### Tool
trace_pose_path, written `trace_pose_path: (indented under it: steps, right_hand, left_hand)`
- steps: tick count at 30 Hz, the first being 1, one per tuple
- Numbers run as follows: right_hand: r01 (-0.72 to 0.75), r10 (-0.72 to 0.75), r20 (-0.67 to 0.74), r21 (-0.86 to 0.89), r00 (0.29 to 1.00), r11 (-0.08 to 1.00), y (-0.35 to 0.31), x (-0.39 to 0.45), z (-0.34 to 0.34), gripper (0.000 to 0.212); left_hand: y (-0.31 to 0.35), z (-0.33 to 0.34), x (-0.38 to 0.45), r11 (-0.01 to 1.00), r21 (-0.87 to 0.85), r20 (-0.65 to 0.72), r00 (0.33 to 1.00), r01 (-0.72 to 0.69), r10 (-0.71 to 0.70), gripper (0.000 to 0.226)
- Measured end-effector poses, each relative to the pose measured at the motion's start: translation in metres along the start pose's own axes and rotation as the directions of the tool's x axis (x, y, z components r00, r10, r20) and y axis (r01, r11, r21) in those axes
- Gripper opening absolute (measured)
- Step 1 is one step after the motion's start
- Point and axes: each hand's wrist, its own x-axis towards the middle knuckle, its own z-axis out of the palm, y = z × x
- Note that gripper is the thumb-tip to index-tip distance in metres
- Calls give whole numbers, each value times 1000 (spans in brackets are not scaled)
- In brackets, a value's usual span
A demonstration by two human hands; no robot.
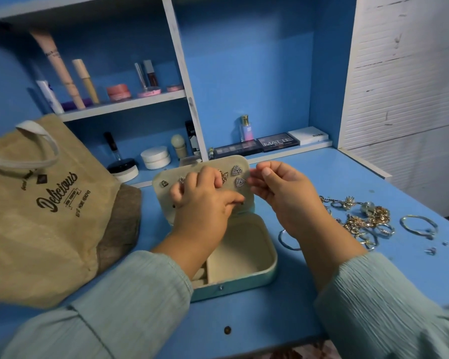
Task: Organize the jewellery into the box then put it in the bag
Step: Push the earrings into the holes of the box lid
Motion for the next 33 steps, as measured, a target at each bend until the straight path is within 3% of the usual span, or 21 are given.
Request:
trace_pose_path:
  steps: [13, 27, 33]
  right_hand:
    - [2, -3, 20, 23, 1000, 1000, -3, -4, -1, 21]
    - [7, -6, 23, -19, 1000, 1000, -3, -5, 0, 23]
    - [-6, 6, 16, -5, 1000, 1000, -4, -5, 0, 23]
  left_hand:
    - [1, 3, -2, 998, 65, -151, 988, 9, 1, 25]
    - [1, 8, 2, 993, 113, -217, 975, -14, 38, 24]
    - [-2, 7, 3, 980, 199, -281, 956, -32, 88, 43]
